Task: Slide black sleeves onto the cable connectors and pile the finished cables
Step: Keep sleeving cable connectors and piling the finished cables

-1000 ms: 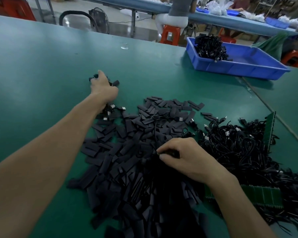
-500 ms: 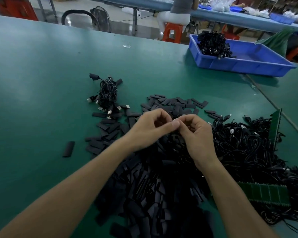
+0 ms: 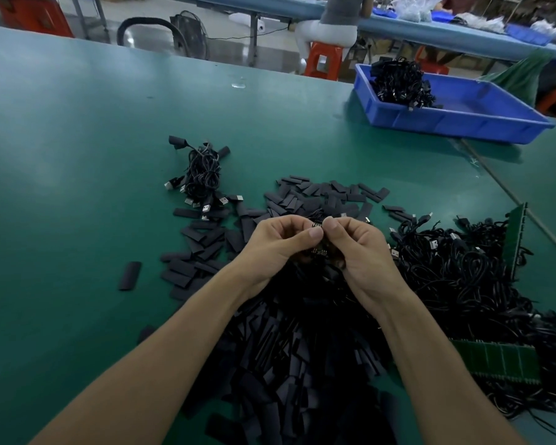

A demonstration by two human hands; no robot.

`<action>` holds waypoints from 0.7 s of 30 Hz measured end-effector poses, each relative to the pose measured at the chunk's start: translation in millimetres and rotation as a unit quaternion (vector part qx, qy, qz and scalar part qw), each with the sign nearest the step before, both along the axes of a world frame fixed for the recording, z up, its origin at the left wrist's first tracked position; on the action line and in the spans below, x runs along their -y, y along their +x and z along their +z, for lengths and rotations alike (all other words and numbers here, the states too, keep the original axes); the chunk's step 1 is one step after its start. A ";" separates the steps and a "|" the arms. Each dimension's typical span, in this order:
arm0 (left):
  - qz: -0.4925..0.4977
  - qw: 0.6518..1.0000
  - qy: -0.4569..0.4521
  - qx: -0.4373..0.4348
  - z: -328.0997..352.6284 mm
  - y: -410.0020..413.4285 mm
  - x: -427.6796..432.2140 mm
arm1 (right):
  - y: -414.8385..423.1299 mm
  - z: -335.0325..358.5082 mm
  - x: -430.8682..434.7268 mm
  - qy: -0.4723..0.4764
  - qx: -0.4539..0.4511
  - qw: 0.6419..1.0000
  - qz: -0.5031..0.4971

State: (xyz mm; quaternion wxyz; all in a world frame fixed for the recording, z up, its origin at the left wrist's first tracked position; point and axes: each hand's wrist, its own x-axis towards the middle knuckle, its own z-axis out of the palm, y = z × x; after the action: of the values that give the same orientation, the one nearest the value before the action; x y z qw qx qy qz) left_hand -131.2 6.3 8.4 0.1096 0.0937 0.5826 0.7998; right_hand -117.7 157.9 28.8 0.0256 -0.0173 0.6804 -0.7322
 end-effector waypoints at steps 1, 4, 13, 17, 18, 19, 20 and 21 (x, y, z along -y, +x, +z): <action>-0.006 1.000 0.007 0.005 0.3 0.1 0.2 | -0.6 -0.2 -0.6 0.000 0.001 1.000 0.003; -0.034 0.999 0.013 0.011 1.4 -0.6 2.3 | -1.4 -0.6 -2.7 -0.001 0.008 1.000 0.014; 0.015 0.994 0.110 0.003 14.4 -4.7 16.7 | 2.9 8.2 -8.3 0.017 0.028 0.995 -0.093; 0.111 0.971 0.209 -0.034 30.7 -9.8 43.1 | -5.5 15.2 -25.5 -0.064 0.015 0.955 -0.289; 0.134 0.970 0.194 -0.058 33.4 -9.6 49.3 | -5.9 15.7 -29.0 -0.054 -0.005 0.948 -0.314; 0.158 0.970 0.162 -0.089 34.8 -9.1 54.5 | -4.9 15.7 -31.4 -0.034 -0.028 0.947 -0.319; 0.188 0.968 0.118 -0.121 35.3 -8.6 59.1 | -3.3 15.3 -32.6 -0.013 -0.052 0.951 -0.304; 0.220 0.961 0.071 -0.150 35.0 -7.7 62.6 | -0.8 15.3 -33.1 0.006 -0.075 0.960 -0.270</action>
State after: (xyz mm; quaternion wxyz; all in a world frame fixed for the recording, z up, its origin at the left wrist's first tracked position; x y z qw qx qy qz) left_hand -138.9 -56.4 43.4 -0.1646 0.0903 0.5400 0.8205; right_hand -118.4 191.0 44.0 -0.2241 0.1124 0.6644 -0.7041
